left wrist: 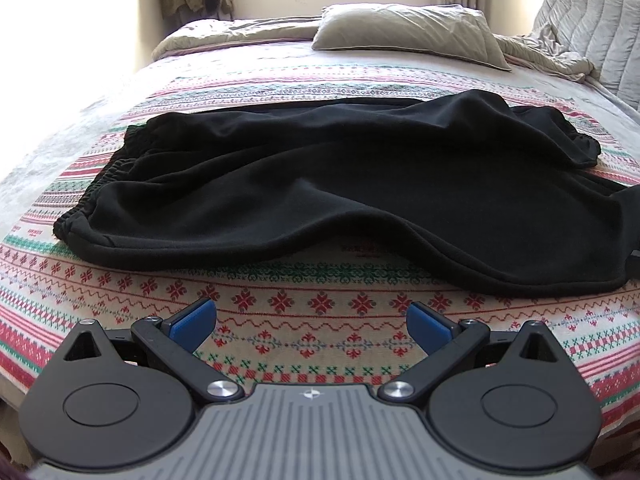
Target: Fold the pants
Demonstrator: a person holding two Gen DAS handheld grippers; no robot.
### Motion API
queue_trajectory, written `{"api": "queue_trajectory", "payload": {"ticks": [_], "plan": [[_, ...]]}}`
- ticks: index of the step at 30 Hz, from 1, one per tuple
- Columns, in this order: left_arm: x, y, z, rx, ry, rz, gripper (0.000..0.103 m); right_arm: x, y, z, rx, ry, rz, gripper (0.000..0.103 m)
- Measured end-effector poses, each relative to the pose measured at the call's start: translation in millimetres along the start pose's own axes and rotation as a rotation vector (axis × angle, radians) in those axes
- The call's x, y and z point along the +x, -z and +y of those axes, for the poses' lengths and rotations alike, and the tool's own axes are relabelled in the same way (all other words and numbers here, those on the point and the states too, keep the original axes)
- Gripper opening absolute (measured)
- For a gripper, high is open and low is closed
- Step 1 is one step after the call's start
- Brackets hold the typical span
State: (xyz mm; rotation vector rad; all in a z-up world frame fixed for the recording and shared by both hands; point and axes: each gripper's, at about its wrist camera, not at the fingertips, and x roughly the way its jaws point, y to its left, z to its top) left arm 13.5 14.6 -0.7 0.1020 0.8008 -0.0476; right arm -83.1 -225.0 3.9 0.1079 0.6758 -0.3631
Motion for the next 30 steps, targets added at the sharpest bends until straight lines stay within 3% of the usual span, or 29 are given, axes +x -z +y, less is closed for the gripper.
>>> {"api": "queue_trajectory", "payload": {"ticks": [2,4,6,11,19,26,30], "plan": [[-0.8,-2.3,4.6,0.009,-0.005,-0.005,0.103,-5.0,2.3,-8.3,-0.007,-0.035,-0.072,0.103],[-0.9,-5.8,12.8,0.010,-0.020,-0.007,0.103,-8.1,1.0,-10.9,-0.065,-0.002,-0.100,0.103],[0.6,-9.9,25.3,-0.008,-0.017,0.003,0.103,-9.1,-3.8,-16.4,-0.101,0.038,-0.094,0.103],[12.9,-22.0,67.5,-0.101,0.062,0.096,0.103,-11.3,-23.7,-48.0,-0.057,-0.010,-0.042,0.103],[29.0,-32.0,122.2,-0.201,0.030,0.124,0.103,-1.5,-44.6,-106.4,0.067,0.043,0.023,0.103],[38.8,-11.8,184.6,-0.421,0.072,0.081,0.103,17.1,-28.7,-155.3,0.220,0.078,0.071,0.103],[42.1,-1.1,212.4,-0.567,0.148,0.047,0.099,27.4,-15.9,-171.3,0.264,0.079,0.110,0.103]]}}
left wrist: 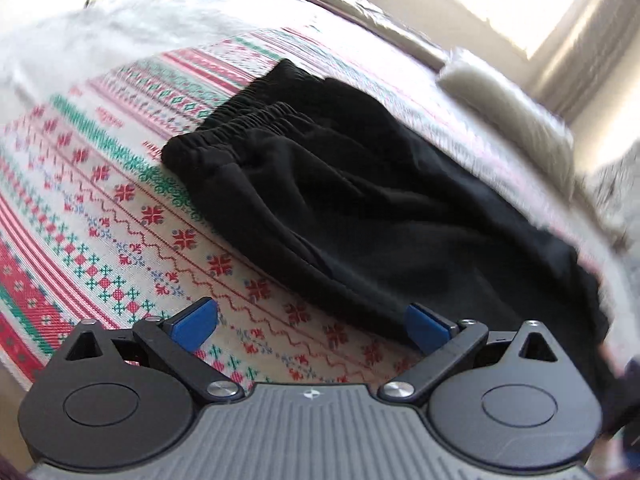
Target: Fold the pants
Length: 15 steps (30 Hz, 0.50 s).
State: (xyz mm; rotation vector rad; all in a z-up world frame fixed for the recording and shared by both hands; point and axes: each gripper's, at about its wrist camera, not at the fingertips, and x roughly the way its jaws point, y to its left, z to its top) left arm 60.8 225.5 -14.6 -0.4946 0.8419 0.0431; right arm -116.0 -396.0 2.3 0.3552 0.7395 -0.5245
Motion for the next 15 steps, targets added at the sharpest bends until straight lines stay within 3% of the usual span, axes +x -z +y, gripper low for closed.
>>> {"api": "queue_trajectory", "payload": {"ticks": [1,3,7,12,15], "plan": [[4.2,-4.7,8.3,-0.024,0.017,-0.010,0.097,2.6,2.1,-1.8,0.000,0.003,0.008,0.103],[9.5,-10.8,18.4,-0.071,0.038,-0.020,0.080,9.0,4.9,-2.9,-0.011,0.003,0.027,0.102],[15.0,-15.1,23.1,-0.136,0.047,-0.043,0.061,20.2,11.9,11.6,-0.106,0.037,0.034,0.097],[28.5,-27.2,27.2,-0.141,0.011,-0.067,0.021,23.8,17.7,39.4,-0.311,0.124,-0.064,0.090],[35.4,-31.4,30.5,-0.145,0.010,-0.063,0.012,27.8,17.5,49.3,-0.407,0.185,-0.126,0.077]]}}
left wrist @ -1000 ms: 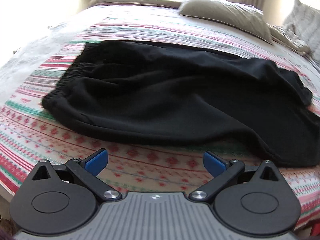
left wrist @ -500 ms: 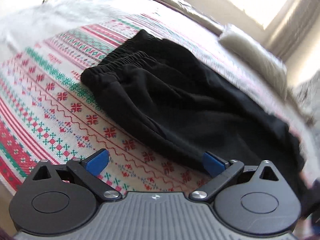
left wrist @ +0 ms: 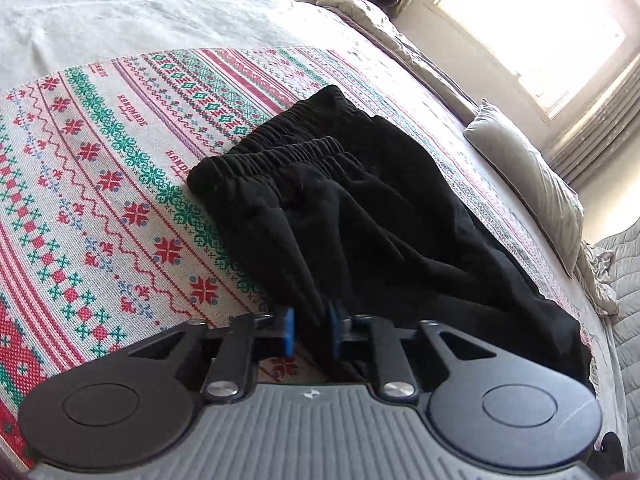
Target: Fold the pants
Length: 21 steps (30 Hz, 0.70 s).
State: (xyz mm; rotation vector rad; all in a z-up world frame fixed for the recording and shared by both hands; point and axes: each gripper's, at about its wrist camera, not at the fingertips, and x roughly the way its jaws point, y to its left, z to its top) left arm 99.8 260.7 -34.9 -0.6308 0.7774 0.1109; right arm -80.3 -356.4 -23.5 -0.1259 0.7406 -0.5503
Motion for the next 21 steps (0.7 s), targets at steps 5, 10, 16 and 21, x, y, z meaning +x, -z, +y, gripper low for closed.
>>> {"api": "queue_trajectory", "payload": {"ticks": [5,10,16,21], "plan": [[-16.1,-2.1,0.4,0.014,-0.026,-0.045,0.006,5.6,-2.5,5.0,-0.129,0.028,-0.055,0.016],[-45.2,-10.8,-5.9,0.101,-0.038,-0.074,0.006,-8.7,-11.0,-20.3,-0.178,0.135,-0.093,0.013],[-66.3,-13.5,-8.0,0.160,-0.072,-0.079,0.006,-19.0,-0.3,-53.4,-0.231,0.149,-0.083,0.011],[-69.6,-10.8,5.7,0.193,-0.111,-0.025,0.006,-26.8,19.0,-57.1,-0.332,0.145,-0.076,0.011]]}}
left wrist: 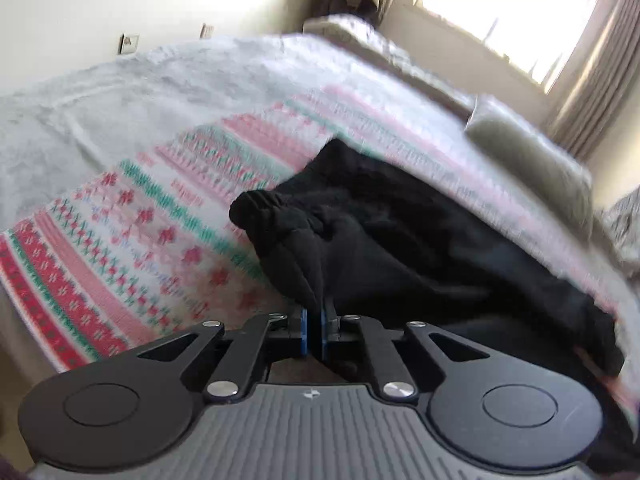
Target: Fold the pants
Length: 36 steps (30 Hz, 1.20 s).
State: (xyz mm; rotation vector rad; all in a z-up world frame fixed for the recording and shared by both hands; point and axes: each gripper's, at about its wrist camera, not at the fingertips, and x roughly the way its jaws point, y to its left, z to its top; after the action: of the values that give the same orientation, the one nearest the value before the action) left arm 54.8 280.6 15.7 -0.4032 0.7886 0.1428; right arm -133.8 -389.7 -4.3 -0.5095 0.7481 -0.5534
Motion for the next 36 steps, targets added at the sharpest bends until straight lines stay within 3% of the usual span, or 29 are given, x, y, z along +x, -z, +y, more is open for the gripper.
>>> {"api": "queue_trajectory", "payload": {"ticks": [4,7,10,11,13,14,17,20,30,34,36], "plan": [[30.8,24.4,-3.5,0.104,-0.066,0.132,0.008,11.3,17.2,7.2,-0.033,-0.066,0.054,0.012],[24.7,29.7,-15.4,0.198,-0.088,0.100,0.021,20.1,28.1,16.9,-0.064,-0.108,0.099,0.013],[7.7,35.3,-25.5,0.250,-0.083,0.067,0.039,17.9,30.4,12.9,-0.048,-0.117,0.116,0.033],[0.9,38.6,-29.9,0.275,-0.069,0.049,0.047,15.1,30.0,4.1,-0.006,-0.141,0.131,0.049],[-10.5,47.7,-42.4,0.328,-0.032,0.007,0.060,5.1,32.1,-19.5,0.118,-0.244,0.122,0.072],[-16.8,52.3,-51.4,0.353,-0.010,-0.008,0.066,-0.9,34.5,-33.1,0.205,-0.300,0.095,0.073],[-25.1,66.1,-82.4,0.444,0.084,-0.027,0.069,-10.6,37.8,-68.4,0.429,-0.423,0.025,0.073],[-27.1,83.0,-120.3,0.531,0.183,-0.030,0.074,-4.5,29.8,-82.6,0.559,-0.451,-0.006,0.073],[14.5,154.7,-214.5,0.735,0.447,0.061,0.078,80.7,-18.1,-48.8,0.619,-0.371,0.109,0.068],[17.6,174.4,-227.2,0.844,0.515,0.056,0.078,112.6,-12.7,-32.7,0.654,-0.347,0.150,0.058],[20.0,177.2,-226.1,0.875,0.538,0.059,0.078,112.2,-15.2,-27.3,0.613,-0.313,0.102,0.040]]}}
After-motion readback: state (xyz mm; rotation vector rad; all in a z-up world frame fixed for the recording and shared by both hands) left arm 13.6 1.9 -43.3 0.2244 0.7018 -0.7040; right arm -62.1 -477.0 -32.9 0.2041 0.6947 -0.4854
